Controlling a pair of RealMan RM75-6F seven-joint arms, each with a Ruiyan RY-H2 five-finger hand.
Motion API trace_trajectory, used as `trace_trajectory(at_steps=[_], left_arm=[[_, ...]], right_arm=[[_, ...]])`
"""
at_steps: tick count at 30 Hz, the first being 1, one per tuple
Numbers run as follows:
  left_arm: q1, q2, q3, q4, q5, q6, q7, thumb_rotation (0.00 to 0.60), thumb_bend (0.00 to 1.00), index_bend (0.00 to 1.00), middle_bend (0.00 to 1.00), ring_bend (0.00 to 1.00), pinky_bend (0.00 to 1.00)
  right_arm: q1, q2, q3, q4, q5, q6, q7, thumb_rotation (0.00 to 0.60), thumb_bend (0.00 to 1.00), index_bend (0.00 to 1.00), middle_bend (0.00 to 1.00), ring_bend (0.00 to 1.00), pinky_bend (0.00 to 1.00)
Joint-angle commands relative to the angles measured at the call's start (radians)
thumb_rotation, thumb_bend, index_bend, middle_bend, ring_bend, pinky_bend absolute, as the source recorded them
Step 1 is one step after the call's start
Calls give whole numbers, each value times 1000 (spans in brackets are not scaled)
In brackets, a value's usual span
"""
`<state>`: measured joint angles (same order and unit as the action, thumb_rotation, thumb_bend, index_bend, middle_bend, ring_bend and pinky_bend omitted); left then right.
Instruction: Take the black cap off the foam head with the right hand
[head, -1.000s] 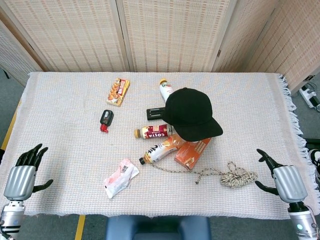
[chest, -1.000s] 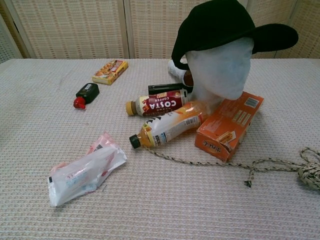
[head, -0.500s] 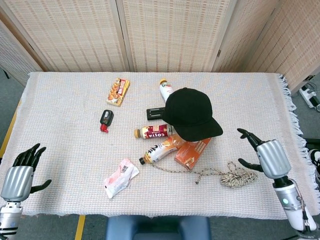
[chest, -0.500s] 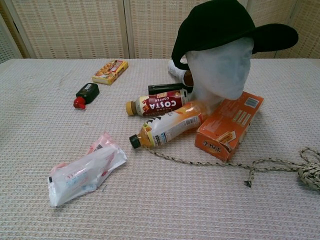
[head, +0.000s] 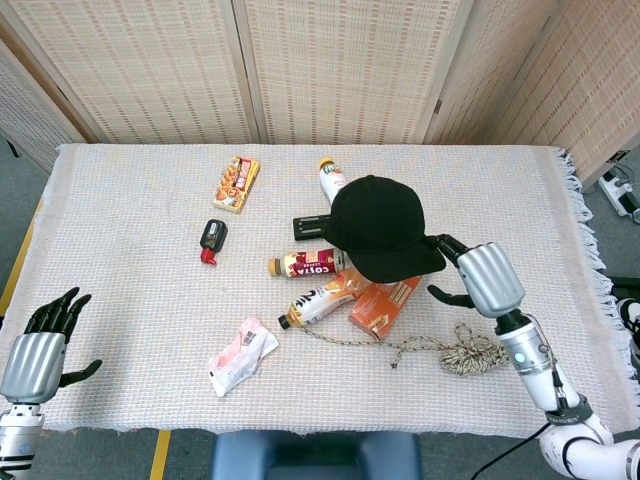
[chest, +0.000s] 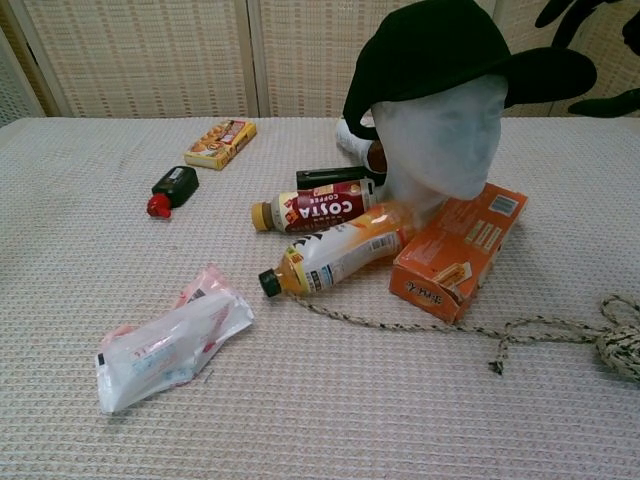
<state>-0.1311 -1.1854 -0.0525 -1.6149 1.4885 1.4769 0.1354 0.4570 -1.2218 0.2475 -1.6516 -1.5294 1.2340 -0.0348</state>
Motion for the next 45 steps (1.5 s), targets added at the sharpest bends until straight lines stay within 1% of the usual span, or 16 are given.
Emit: trace_trajectory(at_steps=[1, 9, 12, 18, 26, 32, 39, 45], left_arm=[[0, -1, 0, 5, -2, -2, -5, 600, 60, 152, 96, 141, 177], [1, -6, 0, 18, -4, -5, -15, 600, 60, 152, 96, 141, 177], [0, -7, 0, 19, -2, -4, -16, 600, 61, 152, 96, 142, 177], [-1, -7, 0, 20, -2, -7, -18, 600, 60, 152, 95, 141, 177], [-5, -6, -1, 17, 1, -10, -19, 600, 60, 152, 96, 141, 177], [-9, -8, -2, 19, 1, -15, -21, 600, 62, 151, 96, 140, 177], [-14, -12, -2, 23, 2, -22, -23, 600, 60, 147, 96, 139, 177], [-21, -16, -2, 25, 4, -30, -21, 600, 61, 143, 96, 138, 177]], right_arm=[[21, -21, 6, 11, 13, -13, -16, 600, 206, 317, 365, 860, 1000], [46, -55, 4, 40, 33, -15, -26, 600, 450, 537, 496, 895, 1000], [54, -69, 7, 56, 42, -11, -20, 600, 507, 614, 554, 912, 1000], [64, -105, 23, 93, 66, 15, -5, 600, 557, 740, 649, 933, 1000], [84, -136, 67, 128, 95, 59, 3, 600, 622, 807, 691, 948, 1000], [109, -147, 108, 149, 130, 75, -34, 600, 639, 835, 714, 957, 1000], [156, -161, 151, 214, 182, 49, -56, 600, 651, 850, 719, 958, 1000], [211, -183, 181, 309, 223, 13, -78, 600, 660, 855, 723, 959, 1000]])
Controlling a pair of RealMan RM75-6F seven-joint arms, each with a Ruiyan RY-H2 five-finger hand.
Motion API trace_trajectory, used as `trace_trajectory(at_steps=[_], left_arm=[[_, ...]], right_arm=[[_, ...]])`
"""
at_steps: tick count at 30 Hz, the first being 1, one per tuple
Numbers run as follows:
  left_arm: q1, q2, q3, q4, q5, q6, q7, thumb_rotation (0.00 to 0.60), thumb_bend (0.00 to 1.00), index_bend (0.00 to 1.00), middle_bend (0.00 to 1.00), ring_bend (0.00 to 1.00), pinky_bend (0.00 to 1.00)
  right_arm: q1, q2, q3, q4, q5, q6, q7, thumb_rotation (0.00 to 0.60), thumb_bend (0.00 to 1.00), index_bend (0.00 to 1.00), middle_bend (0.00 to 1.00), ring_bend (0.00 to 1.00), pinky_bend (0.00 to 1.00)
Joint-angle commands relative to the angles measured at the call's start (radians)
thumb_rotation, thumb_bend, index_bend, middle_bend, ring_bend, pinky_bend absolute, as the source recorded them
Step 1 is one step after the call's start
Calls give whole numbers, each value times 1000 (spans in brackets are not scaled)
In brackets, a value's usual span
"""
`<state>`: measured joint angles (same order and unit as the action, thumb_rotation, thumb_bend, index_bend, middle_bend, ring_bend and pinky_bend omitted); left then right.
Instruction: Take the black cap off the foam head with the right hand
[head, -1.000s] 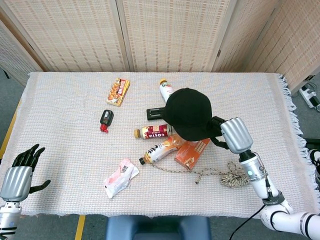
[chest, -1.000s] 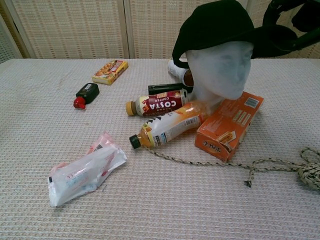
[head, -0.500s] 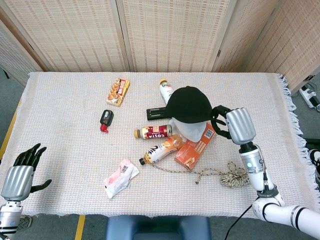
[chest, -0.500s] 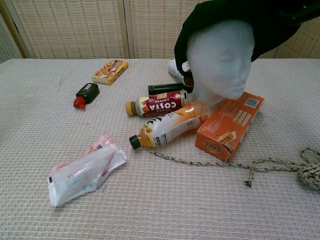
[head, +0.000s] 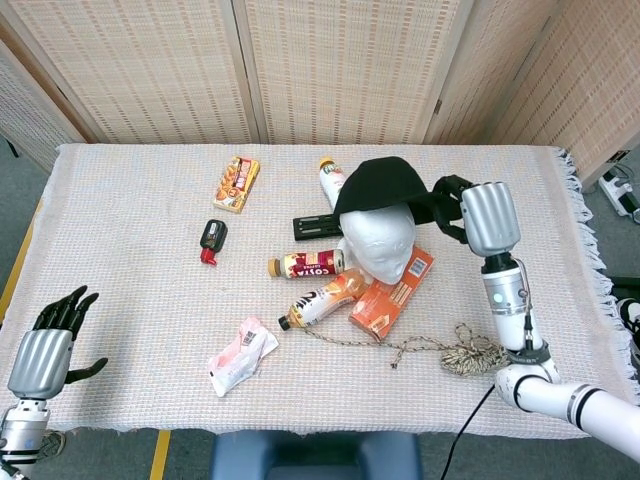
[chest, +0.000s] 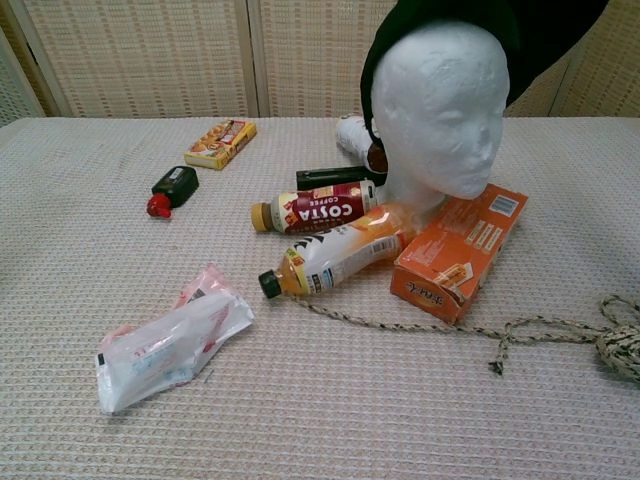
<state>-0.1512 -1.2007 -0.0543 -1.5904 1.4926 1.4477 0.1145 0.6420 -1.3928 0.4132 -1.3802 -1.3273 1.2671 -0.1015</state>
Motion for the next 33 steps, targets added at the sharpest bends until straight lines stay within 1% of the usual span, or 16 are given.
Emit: trace_trajectory(at_steps=[1, 5, 10, 14, 18, 22, 29, 33], left_arm=[[-2, -2, -1, 1, 0, -2, 0, 600, 61, 142, 96, 138, 177], [-6, -6, 0, 3, -2, -8, 0, 600, 60, 141, 96, 138, 177], [-10, -11, 0, 8, -5, -16, -2, 600, 60, 141, 95, 136, 177], [-12, -15, 1, 12, -2, -16, -7, 600, 61, 140, 95, 134, 177], [-13, -17, 2, 16, -3, -19, -11, 600, 61, 140, 96, 133, 177], [-14, -18, 5, 17, 2, -19, -14, 600, 61, 139, 96, 133, 177], [-18, -16, 7, 5, 18, -12, -12, 600, 60, 138, 96, 132, 177], [-18, -15, 10, -3, 25, -9, -8, 600, 60, 138, 96, 131, 177]], right_arm=[[37, -17, 19, 59, 27, -28, -17, 600, 661, 855, 723, 959, 1000], [68, -34, 29, 126, 50, -47, -29, 600, 667, 862, 726, 962, 1000], [90, -45, 29, 203, 72, -68, -34, 600, 672, 865, 729, 963, 1000], [90, -46, 15, 265, 86, -83, -38, 600, 676, 865, 729, 963, 1000], [70, -29, -6, 293, 95, -91, -29, 600, 678, 865, 729, 963, 1000], [23, 17, -45, 276, 83, -82, -22, 600, 677, 865, 729, 963, 1000], [-83, 145, -126, 160, 35, -57, 20, 600, 677, 865, 729, 963, 1000], [-128, 180, -174, 122, 9, -55, 44, 600, 677, 865, 729, 964, 1000]])
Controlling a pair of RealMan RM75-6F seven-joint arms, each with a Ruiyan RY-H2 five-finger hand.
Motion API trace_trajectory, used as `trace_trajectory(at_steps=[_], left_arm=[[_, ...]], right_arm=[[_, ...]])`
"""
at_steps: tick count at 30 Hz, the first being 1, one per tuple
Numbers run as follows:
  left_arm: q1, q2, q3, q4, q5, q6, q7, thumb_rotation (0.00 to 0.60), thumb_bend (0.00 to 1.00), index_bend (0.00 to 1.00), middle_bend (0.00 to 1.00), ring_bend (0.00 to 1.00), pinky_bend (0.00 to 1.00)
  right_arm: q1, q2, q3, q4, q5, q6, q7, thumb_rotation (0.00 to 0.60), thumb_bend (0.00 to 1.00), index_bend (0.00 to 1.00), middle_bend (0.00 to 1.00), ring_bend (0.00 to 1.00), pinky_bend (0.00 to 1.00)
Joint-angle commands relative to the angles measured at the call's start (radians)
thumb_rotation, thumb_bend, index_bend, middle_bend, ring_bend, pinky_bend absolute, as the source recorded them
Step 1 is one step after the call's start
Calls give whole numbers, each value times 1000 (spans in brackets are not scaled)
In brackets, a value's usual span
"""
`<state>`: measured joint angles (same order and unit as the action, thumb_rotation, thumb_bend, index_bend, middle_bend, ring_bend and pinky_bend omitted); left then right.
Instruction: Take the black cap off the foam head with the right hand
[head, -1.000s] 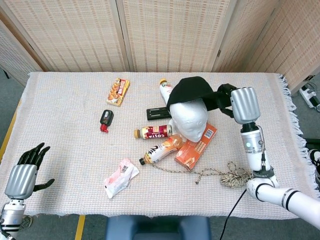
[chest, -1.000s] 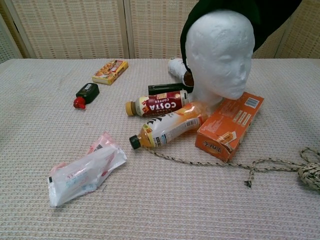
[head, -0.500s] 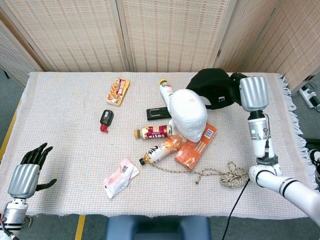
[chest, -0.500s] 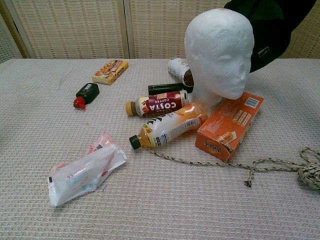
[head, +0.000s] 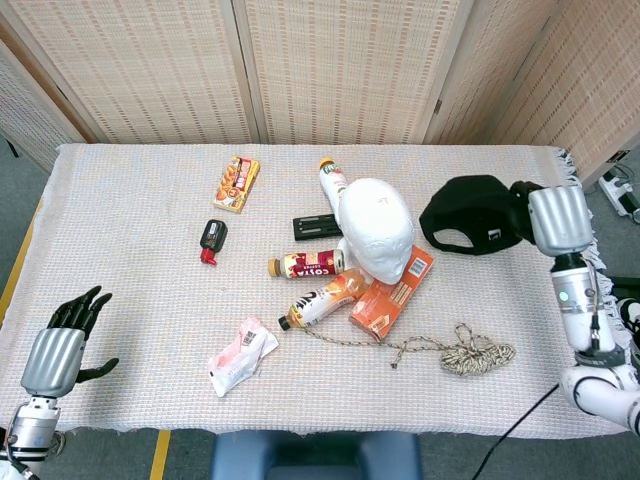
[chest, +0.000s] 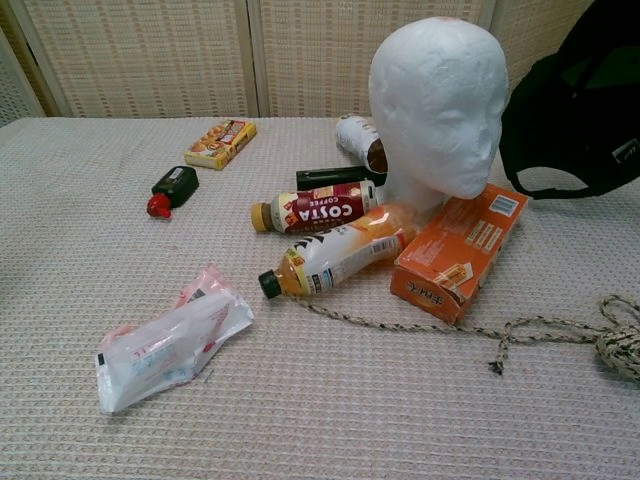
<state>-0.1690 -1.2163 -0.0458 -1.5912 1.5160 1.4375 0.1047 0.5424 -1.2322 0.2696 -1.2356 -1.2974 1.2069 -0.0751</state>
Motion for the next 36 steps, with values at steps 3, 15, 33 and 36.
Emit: trace_trajectory(at_steps=[3, 15, 33, 36], left_arm=[[2, 3, 3, -9, 5, 5, 4, 600, 60, 138, 95, 131, 177], [11, 17, 10, -31, 10, 17, 15, 600, 60, 138, 95, 131, 176], [19, 22, 0, -17, -18, 19, -13, 600, 60, 138, 96, 131, 177], [19, 22, -3, -10, -26, 17, -18, 600, 60, 137, 96, 131, 177]], right_arm=[[-51, 16, -64, -20, -35, 4, 30, 600, 679, 865, 729, 963, 1000], [-54, -102, -120, 61, 11, -126, 23, 583, 110, 361, 463, 615, 924], [-246, 104, -175, -284, -118, 143, 100, 425, 0, 38, 207, 232, 380], [-314, 136, -216, -333, -163, 226, 102, 442, 0, 66, 219, 232, 380]])
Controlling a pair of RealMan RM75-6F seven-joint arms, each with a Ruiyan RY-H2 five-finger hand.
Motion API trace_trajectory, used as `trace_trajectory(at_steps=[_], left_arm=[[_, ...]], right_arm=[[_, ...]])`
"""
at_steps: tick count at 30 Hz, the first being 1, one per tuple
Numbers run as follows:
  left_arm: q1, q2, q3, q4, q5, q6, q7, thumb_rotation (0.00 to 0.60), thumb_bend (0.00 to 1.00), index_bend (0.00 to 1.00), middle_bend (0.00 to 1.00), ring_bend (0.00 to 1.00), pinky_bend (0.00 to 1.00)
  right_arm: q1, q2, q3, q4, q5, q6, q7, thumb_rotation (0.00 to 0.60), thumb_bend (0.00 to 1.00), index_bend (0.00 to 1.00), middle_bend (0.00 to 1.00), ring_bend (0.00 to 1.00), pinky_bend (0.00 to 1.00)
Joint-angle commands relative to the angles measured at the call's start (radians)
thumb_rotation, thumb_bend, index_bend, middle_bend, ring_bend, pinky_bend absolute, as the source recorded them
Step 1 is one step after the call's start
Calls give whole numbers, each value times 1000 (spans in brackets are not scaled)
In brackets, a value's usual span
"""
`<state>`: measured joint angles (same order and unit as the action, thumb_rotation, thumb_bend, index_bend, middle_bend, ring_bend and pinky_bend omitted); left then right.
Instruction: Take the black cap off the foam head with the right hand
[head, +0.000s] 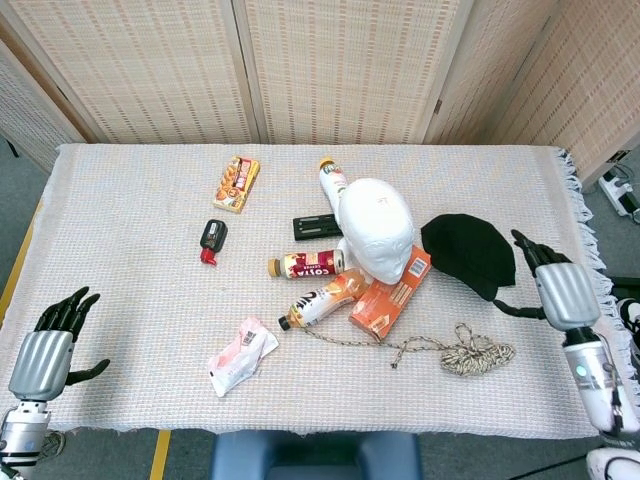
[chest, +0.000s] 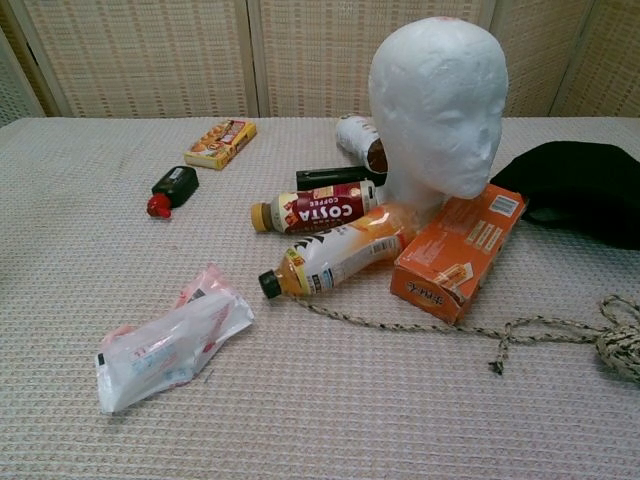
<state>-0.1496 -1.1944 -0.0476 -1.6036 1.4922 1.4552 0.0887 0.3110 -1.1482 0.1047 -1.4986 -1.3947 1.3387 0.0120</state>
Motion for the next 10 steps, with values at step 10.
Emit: trace_trajectory(at_steps=[10], left_arm=[[2, -4, -5, 3, 5, 11, -3, 600, 60, 137, 96, 132, 175]], right_arm=[[-248, 70, -136, -151, -133, 261, -10, 445, 0, 100, 235, 232, 380]])
